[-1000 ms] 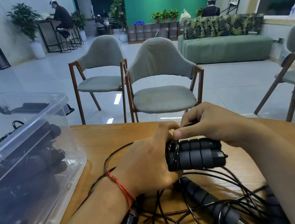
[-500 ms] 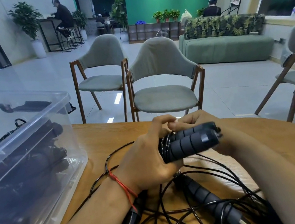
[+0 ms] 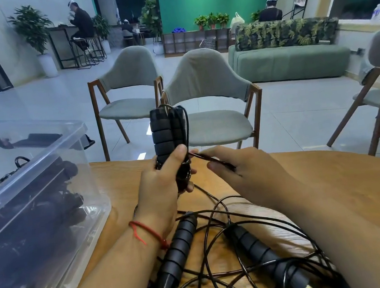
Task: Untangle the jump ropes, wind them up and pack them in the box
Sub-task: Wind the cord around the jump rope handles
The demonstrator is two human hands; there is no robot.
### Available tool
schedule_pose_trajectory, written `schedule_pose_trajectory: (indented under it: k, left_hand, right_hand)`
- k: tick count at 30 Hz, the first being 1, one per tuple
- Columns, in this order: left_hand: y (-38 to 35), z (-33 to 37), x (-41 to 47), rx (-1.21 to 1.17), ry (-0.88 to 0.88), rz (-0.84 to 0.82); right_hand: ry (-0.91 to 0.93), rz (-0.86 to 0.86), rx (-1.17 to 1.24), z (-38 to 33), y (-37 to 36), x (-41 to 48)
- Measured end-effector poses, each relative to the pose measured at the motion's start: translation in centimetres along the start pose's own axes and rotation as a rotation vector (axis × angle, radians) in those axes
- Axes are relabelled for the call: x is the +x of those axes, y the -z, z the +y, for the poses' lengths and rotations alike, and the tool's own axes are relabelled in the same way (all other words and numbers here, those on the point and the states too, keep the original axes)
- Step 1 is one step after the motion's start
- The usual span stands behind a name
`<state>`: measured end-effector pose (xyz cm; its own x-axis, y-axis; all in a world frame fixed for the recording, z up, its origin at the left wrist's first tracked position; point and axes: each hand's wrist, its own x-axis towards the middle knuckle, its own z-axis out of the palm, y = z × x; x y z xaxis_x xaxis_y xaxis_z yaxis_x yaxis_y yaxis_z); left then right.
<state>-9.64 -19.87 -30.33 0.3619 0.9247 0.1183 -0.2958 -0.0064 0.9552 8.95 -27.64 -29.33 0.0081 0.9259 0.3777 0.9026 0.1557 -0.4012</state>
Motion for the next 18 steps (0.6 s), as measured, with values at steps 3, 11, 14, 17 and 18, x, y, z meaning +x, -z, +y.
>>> schedule_pose_trajectory:
  k: [3,11,14,17,18]
  left_hand:
    - [-0.1,0.2,0.2,-0.121,0.065,-0.024]
    - [1.0,0.2,1.5,-0.242,0.068,0.159]
    - [1.6,0.0,1.9,-0.211,0.085,0.28]
    - [1.6,-0.1,1.9,-0.118,0.053,0.286]
    - [1.6,-0.2,1.9,-0.098,0.036,0.276]
  right_hand:
    - [0.022,0.048,-0.078,0.2,0.0,0.0]
    - [-0.005,0.156,-0.104,0.1,0.0,-0.3]
    - [0.03,0.229,-0.101,0.2,0.2,-0.4]
    - [0.04,0.285,-0.079,-0.2,0.1,-0.5]
    - [0.024,0.308,-0.069,-0.1,0.1,-0.4]
